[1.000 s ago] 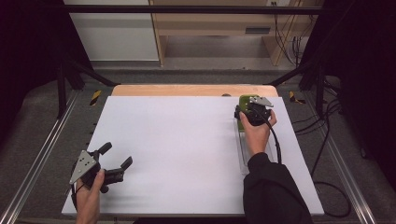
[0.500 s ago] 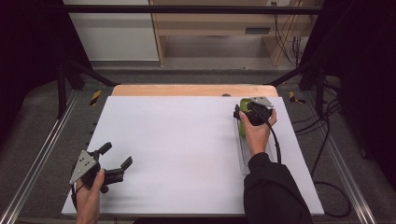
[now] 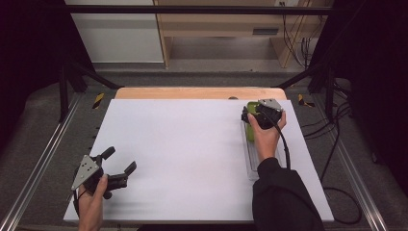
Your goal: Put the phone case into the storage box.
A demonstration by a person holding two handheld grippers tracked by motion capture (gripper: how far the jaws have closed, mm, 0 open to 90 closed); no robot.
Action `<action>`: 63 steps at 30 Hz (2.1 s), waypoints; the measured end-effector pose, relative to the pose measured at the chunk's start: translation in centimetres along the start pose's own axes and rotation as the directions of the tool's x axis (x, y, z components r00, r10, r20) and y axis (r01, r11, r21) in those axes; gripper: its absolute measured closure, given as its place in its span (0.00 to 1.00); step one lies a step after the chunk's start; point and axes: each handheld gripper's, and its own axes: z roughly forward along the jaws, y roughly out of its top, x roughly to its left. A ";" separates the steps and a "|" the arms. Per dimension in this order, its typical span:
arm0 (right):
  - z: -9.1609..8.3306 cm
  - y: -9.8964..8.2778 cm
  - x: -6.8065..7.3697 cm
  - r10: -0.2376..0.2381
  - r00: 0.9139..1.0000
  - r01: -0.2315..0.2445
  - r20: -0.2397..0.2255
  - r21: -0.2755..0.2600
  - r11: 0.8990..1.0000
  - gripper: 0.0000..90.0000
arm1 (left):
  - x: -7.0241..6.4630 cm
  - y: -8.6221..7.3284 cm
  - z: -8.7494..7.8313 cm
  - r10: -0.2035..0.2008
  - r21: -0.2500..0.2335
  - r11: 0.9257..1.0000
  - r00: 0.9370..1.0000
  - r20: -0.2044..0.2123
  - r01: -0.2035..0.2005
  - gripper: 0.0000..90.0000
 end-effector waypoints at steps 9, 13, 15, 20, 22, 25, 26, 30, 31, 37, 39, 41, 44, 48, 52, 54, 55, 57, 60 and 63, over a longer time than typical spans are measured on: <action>-0.4 0.3 0.0 0.000 1.000 -0.001 -0.010 -0.010 1.000 0.07 | 0.0 0.0 0.0 -0.001 -0.002 1.000 1.000 -0.001 0.001 0.01; -0.6 0.4 0.1 0.007 1.000 -0.007 -0.018 -0.014 1.000 0.07 | 0.0 0.0 0.0 -0.002 -0.003 1.000 1.000 -0.002 0.002 0.01; -0.7 0.4 0.1 0.002 1.000 -0.002 -0.018 -0.017 1.000 0.07 | 0.0 0.0 0.0 -0.005 -0.004 1.000 1.000 -0.003 0.005 0.01; -0.8 0.5 0.2 0.003 1.000 -0.003 -0.027 -0.017 1.000 0.05 | 0.0 0.0 0.0 -0.009 -0.005 1.000 1.000 -0.004 0.009 0.01; -1.0 0.6 0.3 0.004 1.000 -0.004 -0.031 -0.017 1.000 0.05 | 0.0 0.0 0.0 -0.009 -0.006 1.000 1.000 -0.004 0.009 0.01; -1.2 0.7 0.4 0.002 0.999 -0.003 -0.037 -0.022 1.000 0.05 | 0.0 0.0 0.0 -0.009 -0.004 1.000 1.000 -0.004 0.009 0.01; -1.3 0.8 0.4 0.000 0.999 -0.001 -0.038 -0.024 1.000 0.05 | 0.0 0.0 0.0 -0.009 -0.004 1.000 1.000 -0.004 0.009 0.01; -1.6 1.0 0.5 0.000 0.999 -0.002 -0.047 -0.029 1.000 0.05 | 0.0 0.0 -0.1 -0.010 -0.003 1.000 1.000 -0.006 0.010 0.01; -1.7 1.0 0.4 -0.001 0.999 0.000 -0.047 -0.029 1.000 0.05 | 0.0 0.0 -0.1 -0.009 -0.003 1.000 1.000 -0.006 0.009 0.01; -2.1 1.2 0.3 0.000 0.998 -0.001 -0.056 -0.030 1.000 0.05 | -0.1 0.0 0.0 -0.009 -0.001 1.000 1.000 -0.005 0.009 0.01; -2.2 1.3 0.3 -0.005 0.998 0.004 -0.058 -0.029 1.000 0.05 | -0.1 0.0 0.0 -0.009 -0.002 1.000 1.000 -0.006 0.009 0.01; -2.4 1.4 0.3 -0.003 0.998 0.001 -0.064 -0.029 1.000 0.05 | -0.1 0.0 0.0 -0.011 -0.003 1.000 1.000 -0.006 0.010 0.01; -2.7 1.6 0.3 -0.001 0.997 -0.001 -0.071 -0.033 0.999 0.05 | -0.1 0.0 0.0 -0.009 -0.002 1.000 1.000 -0.007 0.009 0.01; -3.2 1.8 0.2 -0.001 0.996 -0.003 -0.086 -0.040 0.999 0.05 | -0.2 0.1 0.0 -0.009 -0.002 1.000 1.000 -0.006 0.009 0.01; -3.6 2.0 0.2 0.000 0.995 -0.004 -0.099 -0.038 0.999 0.05 | -0.2 0.0 0.1 -0.011 0.001 1.000 1.000 -0.007 0.011 0.01; -3.8 2.1 0.1 -0.002 0.994 -0.002 -0.105 -0.039 0.999 0.05 | -0.3 0.0 0.1 -0.009 0.001 1.000 1.000 -0.007 0.009 0.01; -3.9 2.1 0.0 0.001 0.994 -0.005 -0.106 -0.038 0.999 0.05 | -0.3 0.0 0.1 -0.009 0.001 1.000 1.000 -0.007 0.009 0.01; -4.1 2.2 -0.1 0.004 0.994 -0.008 -0.113 -0.038 0.999 0.05 | -0.3 0.0 0.1 -0.011 0.002 1.000 1.000 -0.007 0.011 0.01; -4.4 2.3 -0.2 0.007 0.993 -0.012 -0.118 -0.037 0.999 0.05 | -0.3 0.0 0.1 -0.010 0.003 1.000 1.000 -0.007 0.010 0.01; -4.6 2.5 -0.2 0.010 0.992 -0.015 -0.122 -0.039 0.999 0.06 | -0.3 0.1 0.1 -0.011 0.002 1.000 1.000 -0.007 0.011 0.01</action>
